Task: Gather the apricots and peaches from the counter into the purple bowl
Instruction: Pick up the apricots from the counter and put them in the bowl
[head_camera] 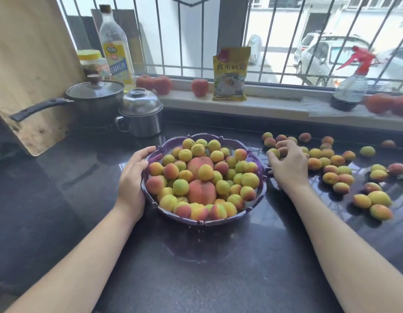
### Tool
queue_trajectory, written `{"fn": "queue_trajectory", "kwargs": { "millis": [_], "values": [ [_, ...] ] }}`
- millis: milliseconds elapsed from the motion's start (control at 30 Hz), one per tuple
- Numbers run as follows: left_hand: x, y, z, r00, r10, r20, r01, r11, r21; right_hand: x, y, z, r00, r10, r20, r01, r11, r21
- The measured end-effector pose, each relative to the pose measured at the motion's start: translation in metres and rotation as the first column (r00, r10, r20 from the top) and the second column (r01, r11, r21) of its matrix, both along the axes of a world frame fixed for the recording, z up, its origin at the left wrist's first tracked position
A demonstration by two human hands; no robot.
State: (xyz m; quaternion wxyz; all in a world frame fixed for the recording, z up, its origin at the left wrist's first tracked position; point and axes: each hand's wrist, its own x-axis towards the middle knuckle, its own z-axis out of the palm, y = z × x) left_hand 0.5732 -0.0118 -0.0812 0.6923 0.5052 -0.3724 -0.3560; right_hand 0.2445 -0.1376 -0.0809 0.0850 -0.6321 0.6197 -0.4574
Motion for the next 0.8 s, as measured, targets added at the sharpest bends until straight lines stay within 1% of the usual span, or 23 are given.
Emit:
{"fn": "queue_trajectory", "kwargs": {
  "millis": [100, 200, 233, 267, 333, 400, 467, 500, 567, 633, 700, 800],
  "values": [
    [-0.001, 0.002, 0.002, 1.000, 0.009, 0.008, -0.009, 1.000, 0.019, -0.005, 0.001, -0.001, 0.989, 0.094, 0.113, -0.104, 0.991, 0.079],
    [-0.004, 0.006, 0.007, 0.999, 0.026, 0.046, -0.028, 0.998, 0.047, -0.012, 0.004, 0.002, 0.921, 0.164, 0.354, -0.222, 0.966, 0.131],
    [-0.005, 0.008, 0.009, 0.998, 0.031, 0.059, -0.034, 0.998, 0.051, -0.013, 0.007, 0.005, 0.897, 0.169, 0.409, -0.247, 0.958, 0.146],
    [-0.007, 0.010, 0.010, 0.996, 0.041, 0.076, -0.045, 0.997, 0.059, -0.012, 0.010, 0.009, 0.880, 0.182, 0.438, -0.277, 0.947, 0.163],
    [-0.014, 0.015, 0.013, 0.993, 0.064, 0.100, -0.072, 0.994, 0.083, -0.009, 0.017, 0.030, 0.861, 0.242, 0.448, -0.355, 0.916, 0.187],
    [-0.021, 0.020, 0.015, 0.990, 0.088, 0.109, -0.098, 0.991, 0.093, -0.006, 0.031, 0.070, 0.831, 0.370, 0.416, -0.470, 0.867, 0.167],
    [-0.032, 0.027, 0.015, 0.991, 0.105, 0.079, -0.112, 0.989, 0.092, -0.003, 0.056, 0.118, 0.787, 0.508, 0.352, -0.585, 0.794, 0.164],
    [-0.039, 0.033, 0.015, 0.989, 0.123, 0.083, -0.132, 0.986, 0.102, -0.002, 0.068, 0.138, 0.763, 0.572, 0.300, -0.634, 0.752, 0.178],
    [-0.054, 0.043, 0.009, 0.978, 0.185, 0.094, -0.195, 0.974, 0.116, 0.005, 0.086, 0.158, 0.721, 0.679, 0.136, -0.688, 0.680, 0.253],
    [-0.061, 0.051, 0.004, 0.960, 0.233, 0.153, -0.254, 0.957, 0.136, 0.016, 0.093, 0.157, 0.679, 0.733, -0.038, -0.668, 0.639, 0.381],
    [-0.061, 0.053, 0.005, 0.950, 0.260, 0.172, -0.284, 0.949, 0.138, 0.026, 0.089, 0.145, 0.657, 0.734, -0.172, -0.586, 0.641, 0.496],
    [-0.060, 0.053, 0.009, 0.952, 0.266, 0.154, -0.289, 0.945, 0.153, 0.034, 0.078, 0.128, 0.616, 0.730, -0.297, -0.480, 0.647, 0.593]
  ]
}}
